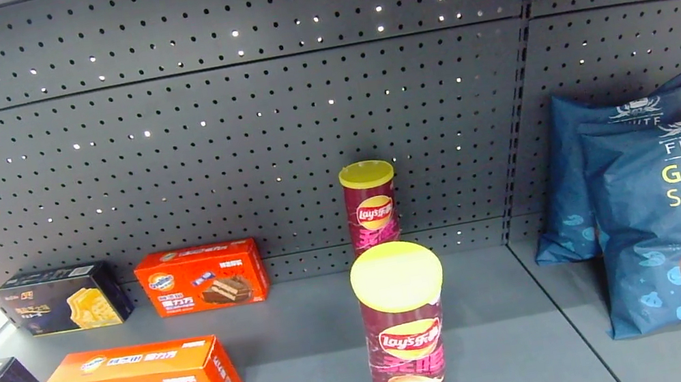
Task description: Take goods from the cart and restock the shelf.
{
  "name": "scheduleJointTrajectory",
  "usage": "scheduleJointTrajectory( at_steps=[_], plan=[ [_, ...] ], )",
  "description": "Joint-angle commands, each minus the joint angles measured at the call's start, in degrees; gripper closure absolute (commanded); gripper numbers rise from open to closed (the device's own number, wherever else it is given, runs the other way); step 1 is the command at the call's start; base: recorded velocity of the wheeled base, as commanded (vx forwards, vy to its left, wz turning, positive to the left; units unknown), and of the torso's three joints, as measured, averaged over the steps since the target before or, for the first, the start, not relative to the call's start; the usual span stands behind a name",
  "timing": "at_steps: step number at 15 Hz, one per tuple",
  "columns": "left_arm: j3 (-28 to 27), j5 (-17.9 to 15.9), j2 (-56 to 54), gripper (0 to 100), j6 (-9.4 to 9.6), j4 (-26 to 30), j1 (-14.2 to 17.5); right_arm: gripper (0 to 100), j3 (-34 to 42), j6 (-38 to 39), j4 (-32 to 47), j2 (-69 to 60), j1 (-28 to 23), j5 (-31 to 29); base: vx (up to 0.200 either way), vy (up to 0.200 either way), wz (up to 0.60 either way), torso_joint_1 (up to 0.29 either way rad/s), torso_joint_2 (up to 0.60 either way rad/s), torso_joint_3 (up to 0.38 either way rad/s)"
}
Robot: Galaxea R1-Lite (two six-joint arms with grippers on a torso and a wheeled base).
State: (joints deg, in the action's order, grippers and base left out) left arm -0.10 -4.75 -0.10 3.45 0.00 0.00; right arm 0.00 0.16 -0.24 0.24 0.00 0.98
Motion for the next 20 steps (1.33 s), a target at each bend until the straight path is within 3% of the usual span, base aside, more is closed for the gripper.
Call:
scheduleJointTrajectory(
  at_steps=[1, 20],
  plan=[
    [0.01, 0.01, 0.10, 0, -0.02, 0.00, 0.00, 0, 0.00, 0.02, -0.02, 0.11, 0.00, -0.01, 0.000, 0.000, 0.00, 0.000, 0.00, 0.000],
    [0.01, -0.08, 0.10, 0, 0.24, 0.00, 0.00, 0, 0.00, -0.16, -0.02, 0.11, 0.00, -0.01, 0.000, 0.000, 0.06, 0.000, 0.00, 0.000]
  ],
)
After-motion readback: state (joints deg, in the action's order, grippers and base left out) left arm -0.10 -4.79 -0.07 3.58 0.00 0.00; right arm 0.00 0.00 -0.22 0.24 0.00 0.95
